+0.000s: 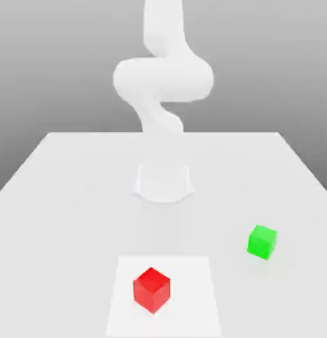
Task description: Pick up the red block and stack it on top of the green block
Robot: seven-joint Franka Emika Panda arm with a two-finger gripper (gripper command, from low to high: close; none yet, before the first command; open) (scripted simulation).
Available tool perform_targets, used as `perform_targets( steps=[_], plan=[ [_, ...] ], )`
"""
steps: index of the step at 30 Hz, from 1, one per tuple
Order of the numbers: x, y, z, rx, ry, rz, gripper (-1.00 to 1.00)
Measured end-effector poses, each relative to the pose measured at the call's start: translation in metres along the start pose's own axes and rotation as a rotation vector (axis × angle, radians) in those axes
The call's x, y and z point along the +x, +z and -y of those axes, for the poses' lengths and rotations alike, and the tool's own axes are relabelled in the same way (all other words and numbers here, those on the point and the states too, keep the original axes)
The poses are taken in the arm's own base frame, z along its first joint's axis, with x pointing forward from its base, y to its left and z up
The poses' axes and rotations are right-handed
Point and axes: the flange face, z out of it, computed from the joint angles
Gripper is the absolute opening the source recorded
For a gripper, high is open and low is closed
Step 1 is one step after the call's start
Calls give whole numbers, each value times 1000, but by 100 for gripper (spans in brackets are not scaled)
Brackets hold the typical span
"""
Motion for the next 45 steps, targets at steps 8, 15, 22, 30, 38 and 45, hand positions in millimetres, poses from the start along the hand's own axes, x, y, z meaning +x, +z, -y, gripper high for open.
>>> perform_targets(
  steps=[8,15,22,30,38,45],
  plan=[
    [-37,175,-44,-121,-283,241,0],
    [-105,293,-109,-195,-524,462,0],
    [-185,369,-190,-240,-742,678,0],
    [-219,415,-221,-242,-757,695,-100],
    [-205,395,-208,-243,-758,696,-100],
    [-283,335,-111,-152,-945,740,-100]
  ],
)
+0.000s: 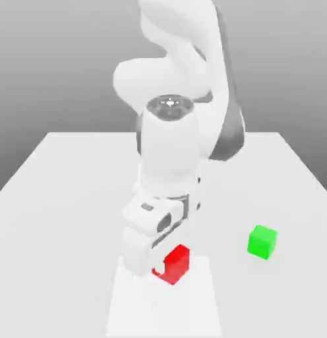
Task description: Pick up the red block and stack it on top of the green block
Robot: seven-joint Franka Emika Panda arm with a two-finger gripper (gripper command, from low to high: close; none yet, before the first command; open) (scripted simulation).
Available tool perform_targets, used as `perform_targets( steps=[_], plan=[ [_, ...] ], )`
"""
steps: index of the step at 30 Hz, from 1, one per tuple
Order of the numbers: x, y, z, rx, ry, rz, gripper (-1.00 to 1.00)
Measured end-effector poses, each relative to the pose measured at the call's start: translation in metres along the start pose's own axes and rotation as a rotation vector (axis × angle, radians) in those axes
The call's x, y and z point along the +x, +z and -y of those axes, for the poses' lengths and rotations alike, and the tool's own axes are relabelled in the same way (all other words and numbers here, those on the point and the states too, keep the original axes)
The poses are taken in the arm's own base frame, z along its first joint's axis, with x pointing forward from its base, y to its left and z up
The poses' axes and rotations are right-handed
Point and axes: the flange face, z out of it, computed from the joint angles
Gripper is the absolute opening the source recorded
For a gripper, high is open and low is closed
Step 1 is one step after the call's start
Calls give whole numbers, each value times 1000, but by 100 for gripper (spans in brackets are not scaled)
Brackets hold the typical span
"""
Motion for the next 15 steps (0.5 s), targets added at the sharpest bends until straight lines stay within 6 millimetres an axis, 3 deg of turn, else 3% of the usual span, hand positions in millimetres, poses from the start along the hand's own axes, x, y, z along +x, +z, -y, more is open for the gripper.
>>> perform_targets(
  steps=[2,7,9,14,15],
  plan=[
    [-14,-6,48,3,-70,2,-100],
    [-68,-17,143,-16,-230,4,-100],
    [-76,-6,155,-23,-255,3,-100],
    [-79,38,157,-26,-262,2,-100],
    [-80,44,157,-25,-262,2,100]
  ],
)
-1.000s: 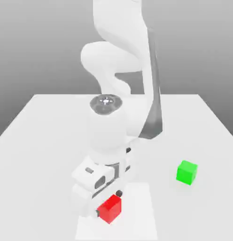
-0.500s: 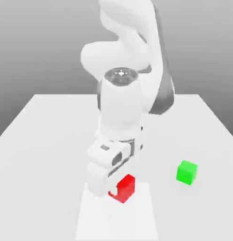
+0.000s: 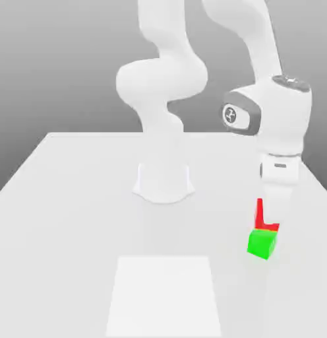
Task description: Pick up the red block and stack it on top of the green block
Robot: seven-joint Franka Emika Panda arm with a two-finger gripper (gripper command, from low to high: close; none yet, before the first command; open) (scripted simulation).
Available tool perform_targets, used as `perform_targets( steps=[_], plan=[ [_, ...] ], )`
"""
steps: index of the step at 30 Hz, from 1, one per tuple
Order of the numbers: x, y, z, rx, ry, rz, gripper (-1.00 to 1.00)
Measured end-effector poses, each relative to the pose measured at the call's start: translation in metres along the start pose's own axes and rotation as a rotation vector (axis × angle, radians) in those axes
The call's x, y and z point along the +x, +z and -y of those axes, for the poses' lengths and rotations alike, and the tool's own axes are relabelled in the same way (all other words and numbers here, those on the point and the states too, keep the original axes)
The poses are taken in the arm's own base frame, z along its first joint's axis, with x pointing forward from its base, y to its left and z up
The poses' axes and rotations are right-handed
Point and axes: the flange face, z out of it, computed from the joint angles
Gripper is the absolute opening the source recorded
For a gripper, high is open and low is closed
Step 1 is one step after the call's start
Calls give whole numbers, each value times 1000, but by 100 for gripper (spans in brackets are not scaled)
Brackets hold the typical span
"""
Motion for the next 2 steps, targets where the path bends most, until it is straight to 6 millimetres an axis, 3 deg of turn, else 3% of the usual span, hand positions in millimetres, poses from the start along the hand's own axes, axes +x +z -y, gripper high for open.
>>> perform_targets(
  steps=[2],
  plan=[
    [0,0,0,0,0,0,100]
  ],
)
